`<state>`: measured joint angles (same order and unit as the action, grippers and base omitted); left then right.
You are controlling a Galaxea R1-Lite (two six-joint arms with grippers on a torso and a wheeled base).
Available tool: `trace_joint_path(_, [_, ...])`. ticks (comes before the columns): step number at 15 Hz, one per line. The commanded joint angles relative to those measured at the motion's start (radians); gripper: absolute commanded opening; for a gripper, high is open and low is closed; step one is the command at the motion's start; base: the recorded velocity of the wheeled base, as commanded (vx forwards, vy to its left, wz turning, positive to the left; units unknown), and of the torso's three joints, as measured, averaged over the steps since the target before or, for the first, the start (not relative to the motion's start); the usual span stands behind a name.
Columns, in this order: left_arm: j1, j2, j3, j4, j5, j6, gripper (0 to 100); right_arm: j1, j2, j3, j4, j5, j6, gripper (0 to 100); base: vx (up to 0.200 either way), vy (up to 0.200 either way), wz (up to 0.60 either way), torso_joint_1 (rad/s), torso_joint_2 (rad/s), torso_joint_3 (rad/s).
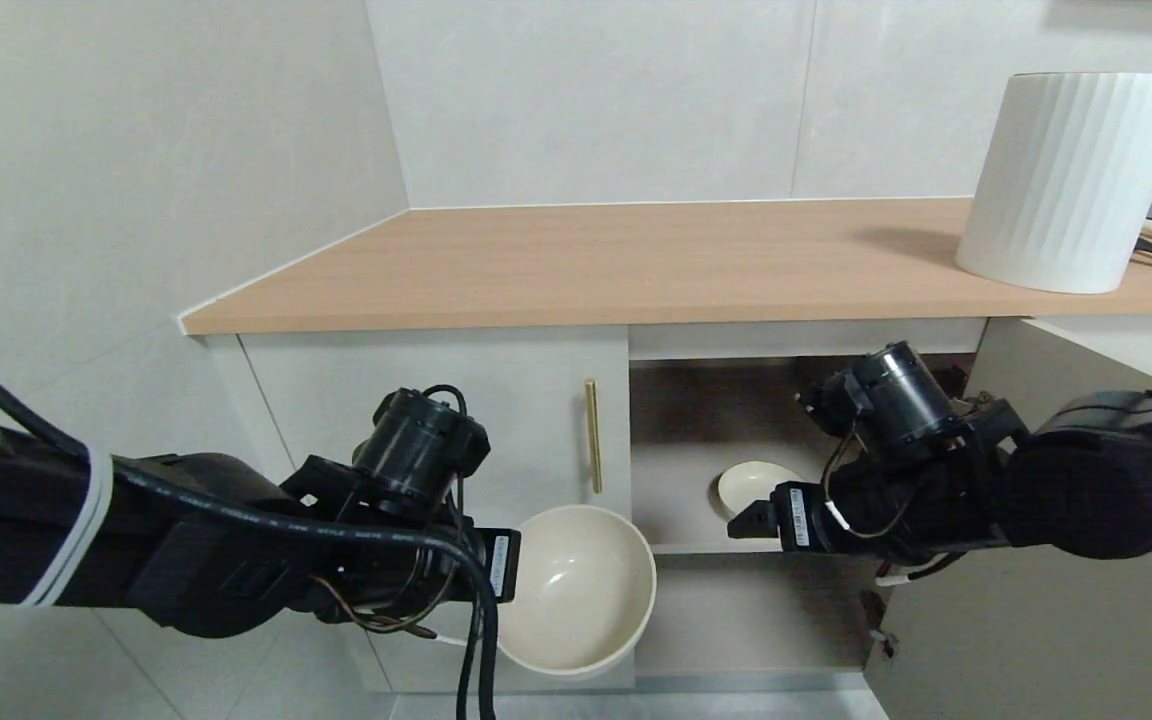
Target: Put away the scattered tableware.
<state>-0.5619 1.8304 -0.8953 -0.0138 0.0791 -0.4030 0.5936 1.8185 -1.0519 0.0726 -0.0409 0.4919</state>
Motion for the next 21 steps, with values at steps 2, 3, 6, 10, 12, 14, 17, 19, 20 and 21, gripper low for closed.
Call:
trace_joint_path(2, [-0.044,0.05,-0.004,-0.003,0.014,0.0,0,0.114,-0.096,0.024,0.042,0.021,-0.001,100,0.0,0.0,0.0,0.0,0.0,0.0])
trace_joint_path(3, [-0.052,0.056,-0.004,-0.005,0.017,-0.002,0,0.13,-0.085,0.032,0.041,0.022,-0.001,100,0.0,0.0,0.0,0.0,0.0,0.0])
trace_joint_path(6, [-0.076,0.072,-0.005,-0.008,0.022,-0.007,0,0.195,0.012,0.033,0.041,0.018,0.0,100,0.0,0.0,0.0,0.0,0.0,0.0])
trace_joint_path(10, [-0.11,0.063,-0.001,-0.015,0.024,-0.013,0,0.219,0.1,0.026,0.027,0.01,0.008,100,0.0,0.0,0.0,0.0,0.0,0.0])
trace_joint_path(12, [-0.116,0.063,0.003,-0.014,0.024,-0.013,0,0.219,0.108,0.029,0.007,0.009,0.008,100,0.0,0.0,0.0,0.0,0.0,0.0])
trace_joint_path(14, [-0.116,0.063,0.003,-0.014,0.025,-0.013,0,0.219,0.111,0.026,0.003,0.009,0.01,0,0.0,0.0,0.0,0.0,0.0,0.0])
trace_joint_path(17, [-0.116,0.063,0.003,-0.014,0.036,-0.014,0,0.219,0.12,0.026,0.0,0.009,0.016,0,0.0,0.0,0.0,0.0,0.0,0.0])
trace_joint_path(19, [-0.118,0.064,0.004,-0.014,0.042,-0.014,0,0.219,0.12,0.026,0.0,0.007,0.016,0,0.0,0.0,0.0,0.0,0.0,0.0])
trace_joint_path(20, [-0.118,0.064,0.003,-0.014,0.044,-0.014,0,0.219,0.12,0.026,0.0,0.007,0.016,0,0.0,0.0,0.0,0.0,0.0,0.0])
trace_joint_path(21, [-0.118,0.064,0.003,-0.014,0.044,-0.014,0,0.219,0.12,0.026,0.0,0.007,0.016,0,0.0,0.0,0.0,0.0,0.0,0.0])
